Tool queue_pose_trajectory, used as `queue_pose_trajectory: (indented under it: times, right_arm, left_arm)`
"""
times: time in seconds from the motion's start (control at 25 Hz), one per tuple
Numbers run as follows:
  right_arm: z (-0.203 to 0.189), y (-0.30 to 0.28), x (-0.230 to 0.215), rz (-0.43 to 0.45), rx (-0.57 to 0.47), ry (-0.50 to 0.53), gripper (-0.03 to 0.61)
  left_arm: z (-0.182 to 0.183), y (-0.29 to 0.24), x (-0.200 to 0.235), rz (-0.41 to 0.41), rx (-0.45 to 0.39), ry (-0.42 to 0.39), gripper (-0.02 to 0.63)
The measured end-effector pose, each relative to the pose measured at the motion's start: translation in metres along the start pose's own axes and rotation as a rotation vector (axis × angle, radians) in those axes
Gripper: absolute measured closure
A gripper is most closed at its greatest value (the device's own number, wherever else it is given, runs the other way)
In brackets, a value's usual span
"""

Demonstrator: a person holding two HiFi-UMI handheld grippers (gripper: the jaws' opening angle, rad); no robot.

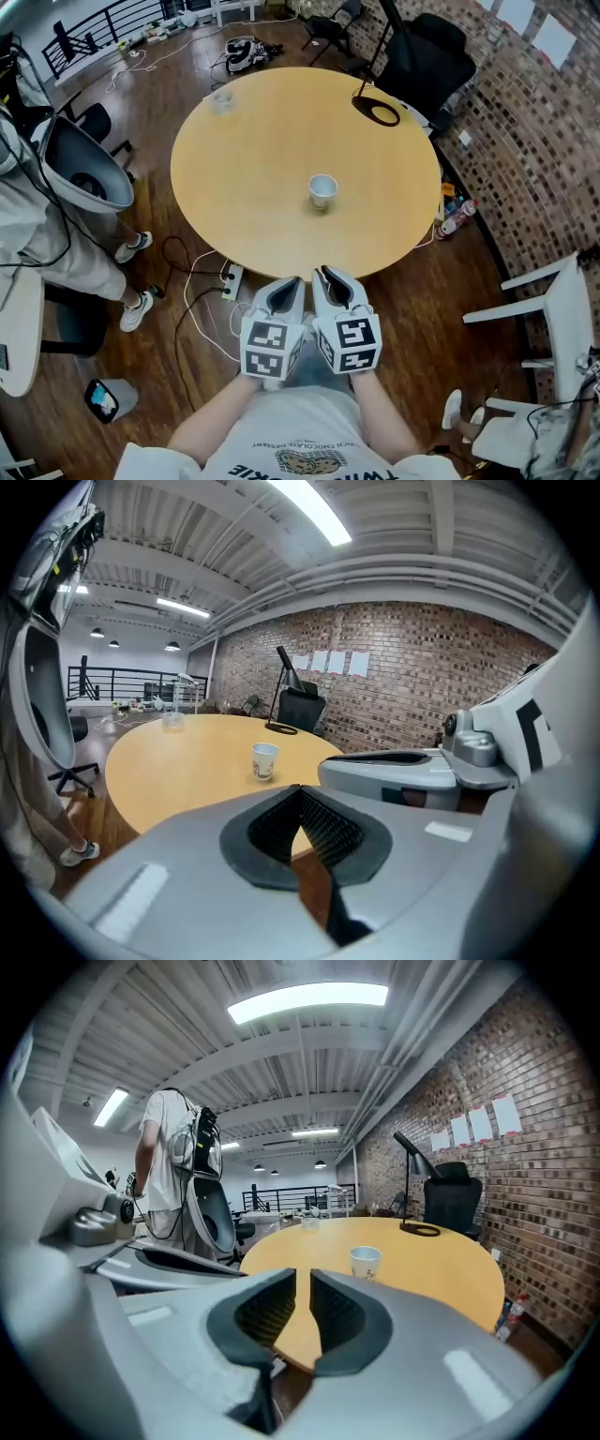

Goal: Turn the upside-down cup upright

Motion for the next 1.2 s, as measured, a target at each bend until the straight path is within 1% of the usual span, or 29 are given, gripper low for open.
queue_pose_trajectory:
  times: [0.12, 0.2, 0.36, 0.44, 0.56, 0.6, 0.72, 0.8, 0.96, 1.08, 1.2]
  right_arm:
    - [0.013, -0.033, -0.030, 0.009, 0.011, 0.010, 0.535]
    - [0.018, -0.054, -0.051, 0.017, 0.031, 0.007, 0.531]
    - [0.018, -0.099, -0.096, 0.025, 0.072, -0.016, 0.508]
    - [0.015, -0.124, -0.117, 0.026, 0.091, -0.026, 0.465]
    - [0.008, -0.158, -0.142, 0.028, 0.118, -0.033, 0.358]
    - [0.006, -0.168, -0.146, 0.032, 0.127, -0.030, 0.331]
    - [-0.003, -0.194, -0.154, 0.048, 0.157, -0.007, 0.282]
    - [-0.011, -0.207, -0.158, 0.049, 0.176, -0.013, 0.252]
    - [-0.027, -0.227, -0.166, 0.051, 0.193, -0.053, 0.224]
    - [-0.032, -0.243, -0.162, 0.059, 0.202, -0.036, 0.216]
    - [-0.032, -0.254, -0.159, 0.045, 0.201, -0.025, 0.216]
  left_arm:
    - [0.018, -0.037, 0.012, 0.026, 0.004, 0.003, 0.611]
    - [0.032, -0.062, 0.019, 0.036, 0.016, 0.019, 0.611]
    - [0.050, -0.109, 0.032, 0.060, 0.042, 0.053, 0.611]
    - [0.055, -0.130, 0.039, 0.080, 0.053, 0.055, 0.611]
    - [0.059, -0.154, 0.050, 0.117, 0.076, 0.054, 0.611]
    - [0.060, -0.160, 0.054, 0.127, 0.085, 0.054, 0.611]
    - [0.063, -0.172, 0.060, 0.149, 0.108, 0.038, 0.611]
    - [0.065, -0.177, 0.063, 0.161, 0.115, 0.022, 0.611]
    - [0.059, -0.185, 0.068, 0.162, 0.134, 0.056, 0.611]
    - [0.056, -0.185, 0.079, 0.179, 0.156, 0.051, 0.611]
    - [0.053, -0.183, 0.088, 0.185, 0.175, 0.059, 0.611]
Point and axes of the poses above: the fingertips, and each gripper's own axes: y backward along the fingers, x to its left, z out of its top, the point moved 7 cm from there along y, backward along the fingers, and after that the axes turned 1 degree about -z, right-handed, at the moved point
